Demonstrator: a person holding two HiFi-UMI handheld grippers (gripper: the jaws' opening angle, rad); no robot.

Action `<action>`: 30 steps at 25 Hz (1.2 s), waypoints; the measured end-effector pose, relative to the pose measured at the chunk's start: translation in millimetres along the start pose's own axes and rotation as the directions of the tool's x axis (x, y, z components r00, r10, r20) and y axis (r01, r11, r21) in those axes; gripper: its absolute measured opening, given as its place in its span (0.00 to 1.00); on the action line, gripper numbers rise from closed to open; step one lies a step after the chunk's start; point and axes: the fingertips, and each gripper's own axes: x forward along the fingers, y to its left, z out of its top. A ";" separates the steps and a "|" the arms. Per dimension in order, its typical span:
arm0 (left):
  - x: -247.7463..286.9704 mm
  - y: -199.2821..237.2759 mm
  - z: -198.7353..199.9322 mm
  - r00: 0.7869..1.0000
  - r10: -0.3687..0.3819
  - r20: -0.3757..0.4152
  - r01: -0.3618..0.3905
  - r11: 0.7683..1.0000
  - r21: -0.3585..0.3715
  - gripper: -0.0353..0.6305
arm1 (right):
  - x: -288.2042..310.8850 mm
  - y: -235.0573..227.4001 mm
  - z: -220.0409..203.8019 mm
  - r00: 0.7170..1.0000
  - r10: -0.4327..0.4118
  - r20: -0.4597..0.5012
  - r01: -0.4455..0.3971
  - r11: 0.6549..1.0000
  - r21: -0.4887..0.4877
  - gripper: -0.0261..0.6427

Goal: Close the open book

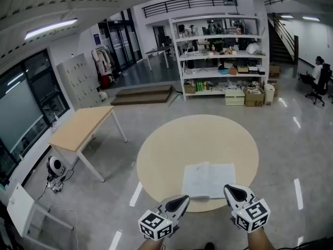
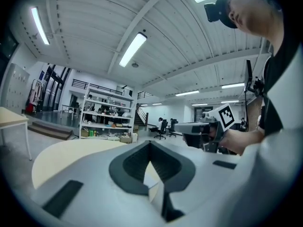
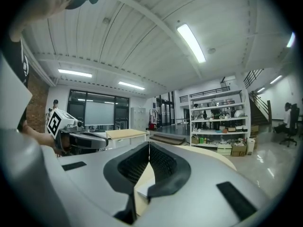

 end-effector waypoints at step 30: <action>51.0 123.8 -21.9 0.996 -0.013 -0.087 0.008 0.998 -0.055 0.04 | 133.4 -38.4 -61.3 0.977 -0.100 -0.188 0.096 0.995 -0.030 0.18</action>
